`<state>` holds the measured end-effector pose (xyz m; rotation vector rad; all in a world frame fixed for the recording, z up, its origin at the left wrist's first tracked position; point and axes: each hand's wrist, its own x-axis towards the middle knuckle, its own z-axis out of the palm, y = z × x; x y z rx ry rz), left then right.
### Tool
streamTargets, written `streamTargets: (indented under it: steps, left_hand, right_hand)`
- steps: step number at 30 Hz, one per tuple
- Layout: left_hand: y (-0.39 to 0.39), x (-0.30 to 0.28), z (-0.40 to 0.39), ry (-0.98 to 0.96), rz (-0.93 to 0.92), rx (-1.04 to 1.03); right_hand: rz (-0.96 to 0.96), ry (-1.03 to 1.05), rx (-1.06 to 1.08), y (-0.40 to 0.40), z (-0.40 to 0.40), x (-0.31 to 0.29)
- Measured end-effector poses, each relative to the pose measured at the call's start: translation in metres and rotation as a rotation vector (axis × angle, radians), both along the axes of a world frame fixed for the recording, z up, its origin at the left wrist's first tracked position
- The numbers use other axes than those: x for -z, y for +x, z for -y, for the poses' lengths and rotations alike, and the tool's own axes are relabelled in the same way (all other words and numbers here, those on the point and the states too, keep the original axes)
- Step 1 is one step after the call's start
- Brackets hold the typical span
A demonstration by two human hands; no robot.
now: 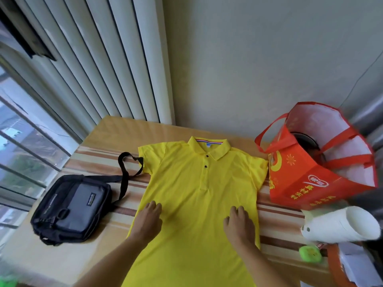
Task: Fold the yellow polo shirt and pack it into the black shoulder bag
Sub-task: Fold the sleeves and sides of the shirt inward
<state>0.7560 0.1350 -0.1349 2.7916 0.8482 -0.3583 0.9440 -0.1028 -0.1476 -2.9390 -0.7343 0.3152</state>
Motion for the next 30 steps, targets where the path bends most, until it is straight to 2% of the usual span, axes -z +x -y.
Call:
streamTargets:
  steps: [7,11,15,19,24,27,30]
  left_hand:
    - [0.087,-0.015,-0.089,0.005,0.129,-0.214]
    - [0.120,-0.012,-0.139,0.068,0.198,-0.304]
    - [0.143,0.002,-0.184,0.089,0.194,-0.370]
    - [0.156,0.013,-0.201,0.136,0.115,-0.507]
    - [0.160,0.034,-0.217,0.050,0.036,-0.640]
    - [0.166,0.030,-0.222,-0.182,0.173,-0.828]
    - [0.166,0.021,-0.229,-0.294,0.158,-0.930]
  right_hand:
    - [-0.088,0.197,-0.286,0.041,-0.149,0.006]
    - [-0.117,0.318,-0.367,0.045,-0.223,0.008]
    - [-0.251,0.379,-0.355,0.050,-0.274,0.017]
    - [-0.211,0.349,-0.399,0.052,-0.300,0.026]
    - [-0.285,0.253,-0.352,0.057,-0.310,0.038]
    - [-0.307,0.221,-0.347,0.058,-0.313,0.038]
    - [-0.325,0.196,-0.346,0.059,-0.314,0.036]
